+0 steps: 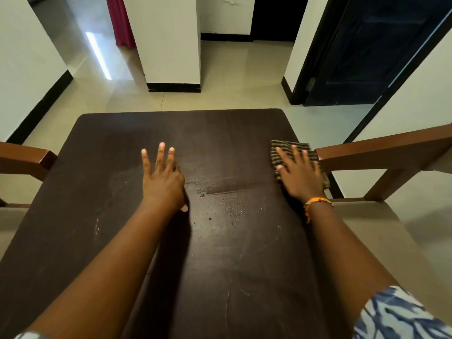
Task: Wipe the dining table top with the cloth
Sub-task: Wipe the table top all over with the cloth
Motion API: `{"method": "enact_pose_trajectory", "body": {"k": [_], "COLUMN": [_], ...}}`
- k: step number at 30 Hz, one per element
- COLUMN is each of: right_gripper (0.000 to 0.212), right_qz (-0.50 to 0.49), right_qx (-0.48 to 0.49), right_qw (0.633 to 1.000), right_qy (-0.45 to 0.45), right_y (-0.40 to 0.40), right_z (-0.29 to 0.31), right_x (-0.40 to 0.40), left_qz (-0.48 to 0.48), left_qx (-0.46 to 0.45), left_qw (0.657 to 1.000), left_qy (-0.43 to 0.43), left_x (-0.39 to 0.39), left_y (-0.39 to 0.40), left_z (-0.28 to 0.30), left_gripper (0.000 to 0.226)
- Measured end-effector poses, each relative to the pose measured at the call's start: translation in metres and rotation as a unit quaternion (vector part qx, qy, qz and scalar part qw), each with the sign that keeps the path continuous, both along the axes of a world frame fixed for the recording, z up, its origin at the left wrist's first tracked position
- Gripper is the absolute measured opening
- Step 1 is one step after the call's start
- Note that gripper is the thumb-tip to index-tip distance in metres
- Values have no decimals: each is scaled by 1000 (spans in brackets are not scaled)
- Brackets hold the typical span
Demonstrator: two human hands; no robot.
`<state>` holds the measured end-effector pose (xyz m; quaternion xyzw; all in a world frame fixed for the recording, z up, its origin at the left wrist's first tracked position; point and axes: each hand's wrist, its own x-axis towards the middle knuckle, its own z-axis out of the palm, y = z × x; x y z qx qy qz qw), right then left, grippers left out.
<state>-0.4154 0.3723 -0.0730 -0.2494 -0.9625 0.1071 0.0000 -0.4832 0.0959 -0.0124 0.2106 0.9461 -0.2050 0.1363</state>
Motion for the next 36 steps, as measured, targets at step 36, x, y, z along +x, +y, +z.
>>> {"method": "enact_pose_trajectory", "body": {"k": [36], "right_gripper": [53], "right_qz": [44], "right_qx": [-13], "right_qw": [998], "right_qy": [48], "right_y": [-127], "right_z": [-4], "right_x": [0], "left_qz": [52], "left_qx": [33], "left_qw": [998], "left_qy": [-19], "left_x": [10], "left_y": [-13], "left_z": [-4], "left_gripper": [102]}}
